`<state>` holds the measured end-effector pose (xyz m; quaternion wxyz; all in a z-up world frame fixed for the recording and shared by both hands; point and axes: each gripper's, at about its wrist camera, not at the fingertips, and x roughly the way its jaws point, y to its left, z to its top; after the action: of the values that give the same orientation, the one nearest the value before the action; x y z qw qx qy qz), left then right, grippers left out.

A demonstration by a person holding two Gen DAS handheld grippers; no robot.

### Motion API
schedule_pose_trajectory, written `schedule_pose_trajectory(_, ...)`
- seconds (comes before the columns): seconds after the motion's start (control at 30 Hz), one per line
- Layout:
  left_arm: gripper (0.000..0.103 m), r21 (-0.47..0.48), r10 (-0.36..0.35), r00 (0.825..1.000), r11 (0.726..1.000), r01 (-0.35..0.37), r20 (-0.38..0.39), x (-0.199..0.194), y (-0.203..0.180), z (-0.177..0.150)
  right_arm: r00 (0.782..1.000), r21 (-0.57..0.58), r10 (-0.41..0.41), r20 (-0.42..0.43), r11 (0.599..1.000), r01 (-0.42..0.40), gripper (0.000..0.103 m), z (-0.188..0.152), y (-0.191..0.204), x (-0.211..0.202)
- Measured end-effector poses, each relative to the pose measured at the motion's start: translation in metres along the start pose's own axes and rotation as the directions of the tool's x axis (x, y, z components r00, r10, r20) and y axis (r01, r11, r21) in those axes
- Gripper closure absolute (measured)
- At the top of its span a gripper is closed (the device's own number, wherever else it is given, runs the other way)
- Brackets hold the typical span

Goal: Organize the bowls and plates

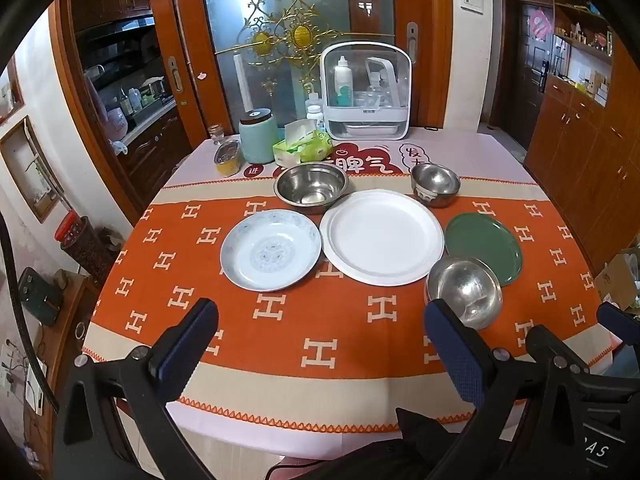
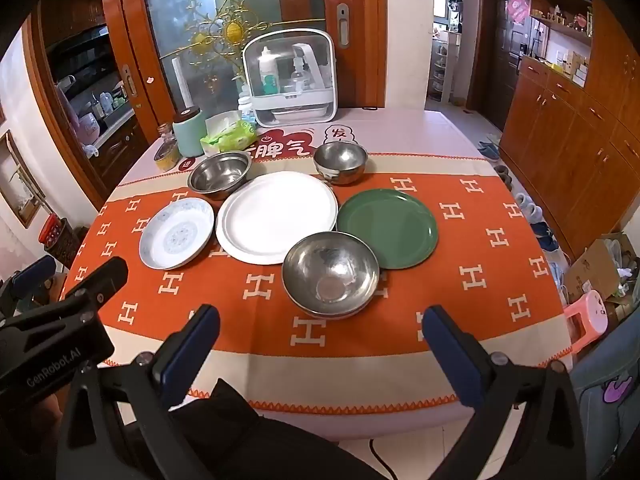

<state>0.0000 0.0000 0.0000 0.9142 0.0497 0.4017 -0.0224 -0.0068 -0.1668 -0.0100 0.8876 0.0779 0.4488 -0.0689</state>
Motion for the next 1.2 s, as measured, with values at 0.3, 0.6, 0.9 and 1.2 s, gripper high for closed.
schedule_pose_trajectory(0.3, 0.001, -0.002, -0.003, 1.0, 1.0, 0.003, -0.002, 0.0, 0.0002, 0.0, 1.0, -0.001, -0.003, -0.004, 1.0, 0.003, 0.001, 0.0005, 0.0001, 0.0007)
schedule_pose_trajectory(0.6, 0.001, -0.002, -0.003, 1.0, 1.0, 0.003, -0.005, 0.0001, 0.0001, 0.0, 1.0, -0.001, -0.002, -0.004, 1.0, 0.002, 0.001, 0.0008, -0.0003, 0.0014)
schedule_pose_trajectory(0.9, 0.002, -0.001, -0.003, 1.0, 1.0, 0.003, -0.007, 0.0002, 0.0001, 0.0001, 1.0, -0.001, 0.001, -0.006, 1.0, -0.001, 0.001, 0.0004, -0.0019, 0.0017)
schedule_pose_trajectory(1.2, 0.003, -0.002, -0.003, 1.0, 1.0, 0.003, -0.008, 0.0001, 0.0001, 0.0001, 1.0, 0.002, 0.005, -0.008, 1.0, -0.005, 0.001, -0.0002, -0.0041, 0.0015)
